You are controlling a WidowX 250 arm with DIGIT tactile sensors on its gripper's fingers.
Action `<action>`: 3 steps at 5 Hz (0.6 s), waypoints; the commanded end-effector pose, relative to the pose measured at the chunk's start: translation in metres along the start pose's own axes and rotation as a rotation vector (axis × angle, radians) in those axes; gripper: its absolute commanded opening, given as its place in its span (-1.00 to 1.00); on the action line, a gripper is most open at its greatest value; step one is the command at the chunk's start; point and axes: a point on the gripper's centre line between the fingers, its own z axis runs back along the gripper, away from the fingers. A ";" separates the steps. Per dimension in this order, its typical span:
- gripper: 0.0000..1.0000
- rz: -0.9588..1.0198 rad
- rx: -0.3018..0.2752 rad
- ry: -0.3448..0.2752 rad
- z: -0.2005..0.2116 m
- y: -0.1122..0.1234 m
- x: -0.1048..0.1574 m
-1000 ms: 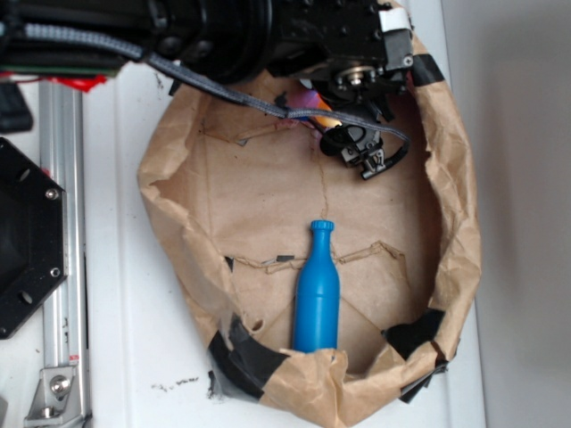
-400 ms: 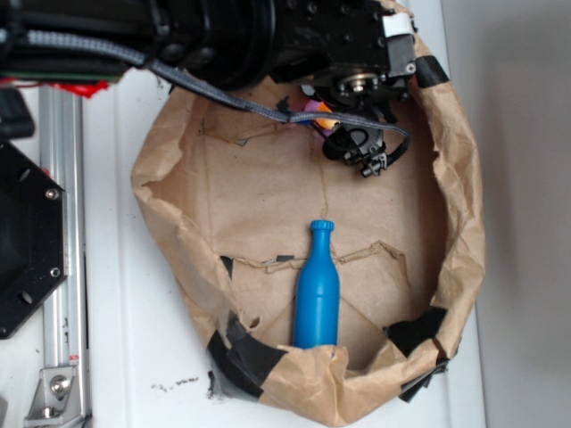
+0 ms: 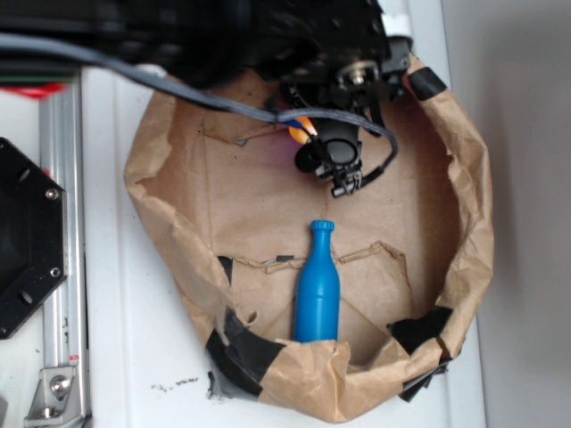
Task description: Grab the yellow duck.
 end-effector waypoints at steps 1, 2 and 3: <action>-1.00 -0.121 -0.162 0.037 0.113 -0.011 -0.014; -1.00 -0.161 -0.180 0.023 0.112 -0.014 -0.014; -1.00 -0.126 -0.115 -0.044 0.109 -0.019 -0.014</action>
